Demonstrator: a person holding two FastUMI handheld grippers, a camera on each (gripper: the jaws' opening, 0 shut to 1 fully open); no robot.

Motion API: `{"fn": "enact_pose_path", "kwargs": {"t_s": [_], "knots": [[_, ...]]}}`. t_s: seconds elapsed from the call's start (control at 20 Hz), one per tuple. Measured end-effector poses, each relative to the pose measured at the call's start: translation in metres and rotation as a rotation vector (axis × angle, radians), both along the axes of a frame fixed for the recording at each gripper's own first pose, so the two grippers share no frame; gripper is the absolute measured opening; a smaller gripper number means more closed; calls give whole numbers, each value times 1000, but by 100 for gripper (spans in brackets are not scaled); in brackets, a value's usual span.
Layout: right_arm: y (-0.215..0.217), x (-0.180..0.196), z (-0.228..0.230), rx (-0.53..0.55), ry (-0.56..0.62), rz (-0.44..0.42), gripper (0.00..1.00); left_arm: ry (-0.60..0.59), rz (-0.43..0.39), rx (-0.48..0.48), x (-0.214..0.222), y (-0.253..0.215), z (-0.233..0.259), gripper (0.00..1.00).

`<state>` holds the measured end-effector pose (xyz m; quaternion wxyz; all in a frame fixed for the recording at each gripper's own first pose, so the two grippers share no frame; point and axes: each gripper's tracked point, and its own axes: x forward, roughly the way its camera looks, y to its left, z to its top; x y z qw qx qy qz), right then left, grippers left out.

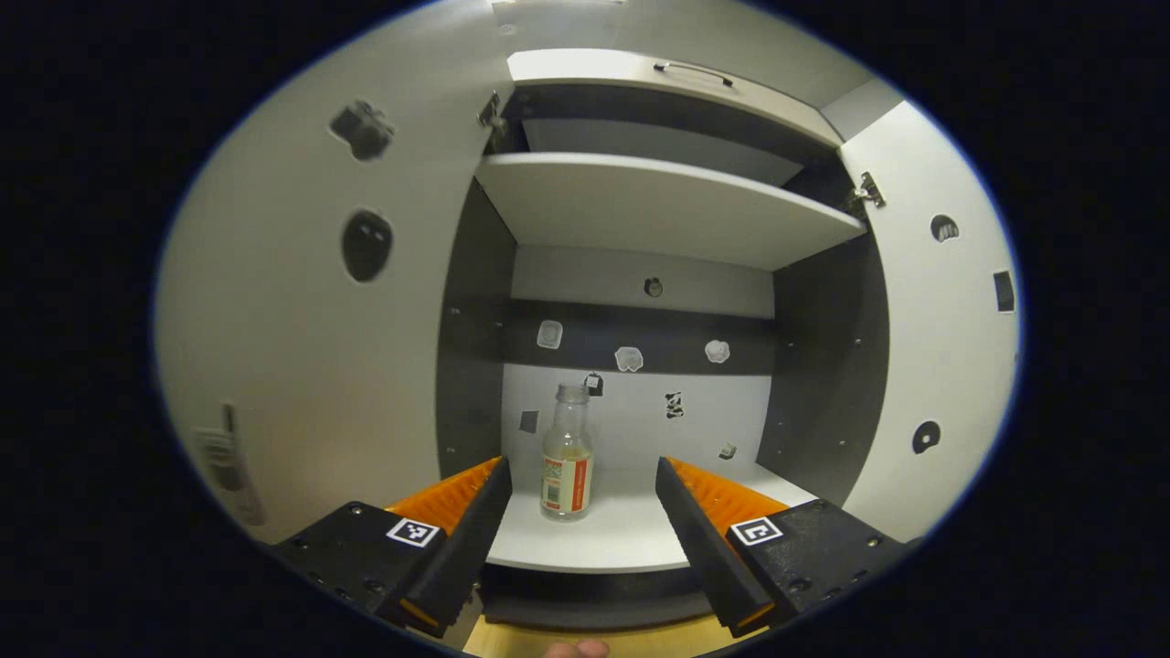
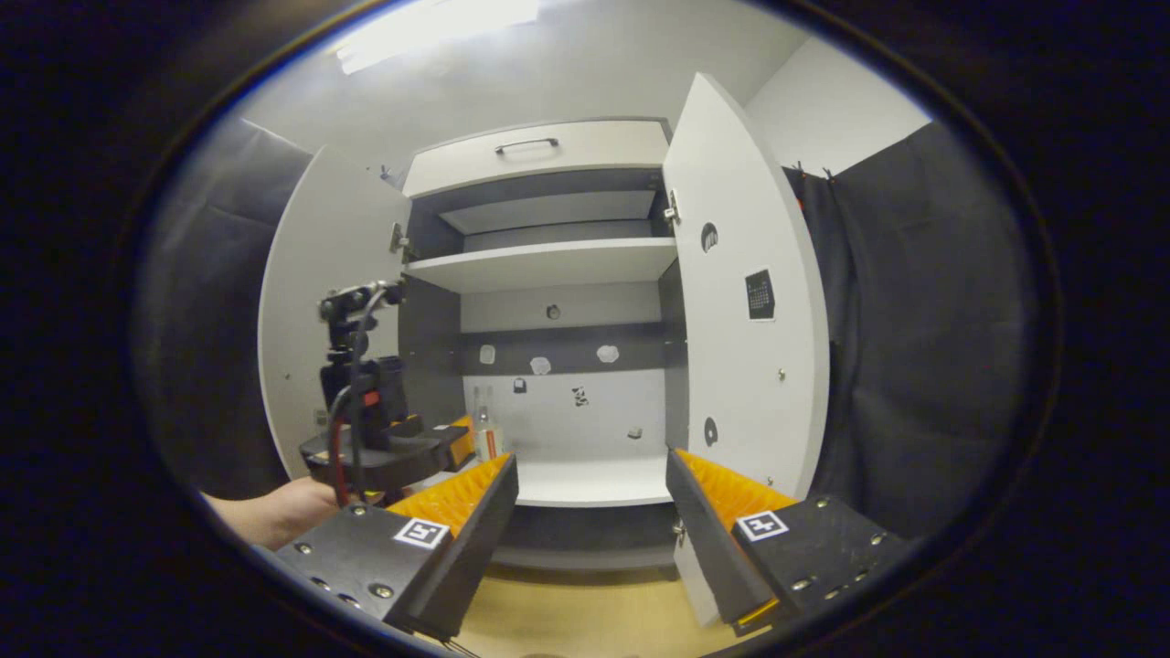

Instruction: Grasp the bottle in the cabinet with the left hand and place it on the coaster, then close the right door with the right hand and the left door with the left hand.

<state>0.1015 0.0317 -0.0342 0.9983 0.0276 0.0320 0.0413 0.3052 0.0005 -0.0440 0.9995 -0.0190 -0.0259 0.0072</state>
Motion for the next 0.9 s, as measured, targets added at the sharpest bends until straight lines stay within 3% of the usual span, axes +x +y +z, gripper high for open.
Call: {"fn": "enact_pose_path", "kwargs": {"t_s": [0.05, 0.25, 0.55, 0.6, 0.65, 0.9], "knots": [[-1, 1, -2, 7, 3, -4, 98, 4, 3, 13, 20, 0, -7, 100], [-4, 1, 2, 31, -13, -2, 98, 81, 31, 18, 92, 12, -51, 99], [-13, 5, 2, 8, -32, -11, 98, 179, 70, 19, 156, 25, -91, 99], [-17, 6, -3, 10, -16, -24, 98, 199, 72, 30, 158, 28, -94, 99], [-20, 4, -7, 13, -5, -34, 98, 208, 78, 44, 155, 29, -94, 80], [-30, -8, -15, 25, 17, -54, 98, 184, -5, 105, 115, 8, -73, 79]]}}
